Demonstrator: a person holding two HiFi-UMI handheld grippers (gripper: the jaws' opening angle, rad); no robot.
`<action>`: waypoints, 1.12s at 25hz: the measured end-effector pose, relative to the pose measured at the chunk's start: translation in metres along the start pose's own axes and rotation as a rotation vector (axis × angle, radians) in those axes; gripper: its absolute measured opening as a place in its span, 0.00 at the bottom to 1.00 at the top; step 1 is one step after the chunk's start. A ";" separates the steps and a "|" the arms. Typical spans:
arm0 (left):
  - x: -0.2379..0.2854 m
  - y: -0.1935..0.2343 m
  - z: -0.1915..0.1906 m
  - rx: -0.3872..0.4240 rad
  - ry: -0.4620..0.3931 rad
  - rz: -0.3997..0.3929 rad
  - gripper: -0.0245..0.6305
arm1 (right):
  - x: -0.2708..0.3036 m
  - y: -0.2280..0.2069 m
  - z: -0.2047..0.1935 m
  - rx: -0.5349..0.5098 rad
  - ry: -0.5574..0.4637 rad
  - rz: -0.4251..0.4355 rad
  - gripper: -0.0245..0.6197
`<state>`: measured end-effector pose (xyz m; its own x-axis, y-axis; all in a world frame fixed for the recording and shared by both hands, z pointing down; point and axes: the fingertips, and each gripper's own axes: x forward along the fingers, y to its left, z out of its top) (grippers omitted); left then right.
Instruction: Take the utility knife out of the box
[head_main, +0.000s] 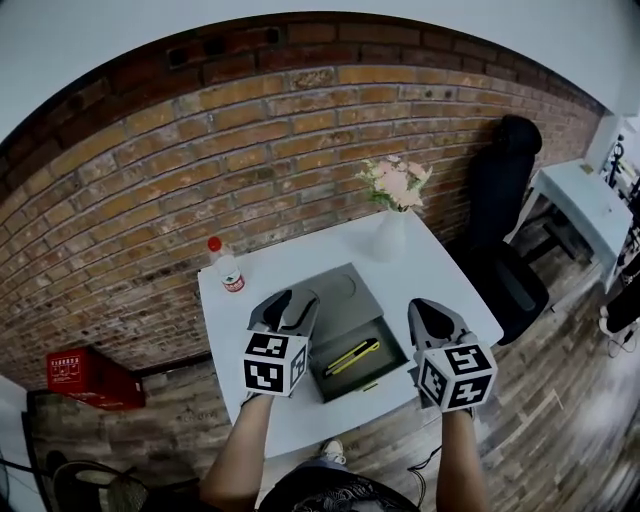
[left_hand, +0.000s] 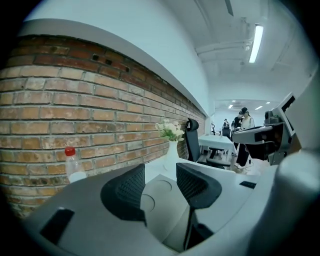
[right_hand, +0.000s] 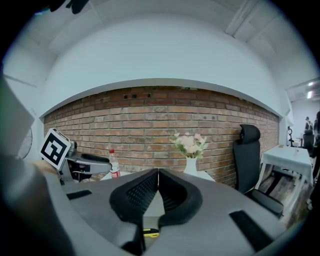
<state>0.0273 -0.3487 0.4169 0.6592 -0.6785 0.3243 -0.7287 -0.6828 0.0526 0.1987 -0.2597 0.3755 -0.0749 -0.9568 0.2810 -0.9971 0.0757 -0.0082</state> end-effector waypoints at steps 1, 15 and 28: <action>0.003 0.006 0.000 -0.003 0.002 0.005 0.34 | 0.008 0.002 0.001 -0.005 0.004 0.010 0.07; 0.019 0.004 -0.018 0.035 0.058 0.032 0.34 | 0.054 0.001 -0.008 -0.005 0.021 0.144 0.07; 0.037 -0.054 -0.048 0.102 0.153 0.049 0.34 | 0.051 -0.023 -0.014 -0.050 0.031 0.319 0.07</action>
<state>0.0823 -0.3238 0.4710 0.5819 -0.6677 0.4644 -0.7313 -0.6794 -0.0605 0.2179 -0.3062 0.4030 -0.3820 -0.8737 0.3013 -0.9216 0.3846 -0.0531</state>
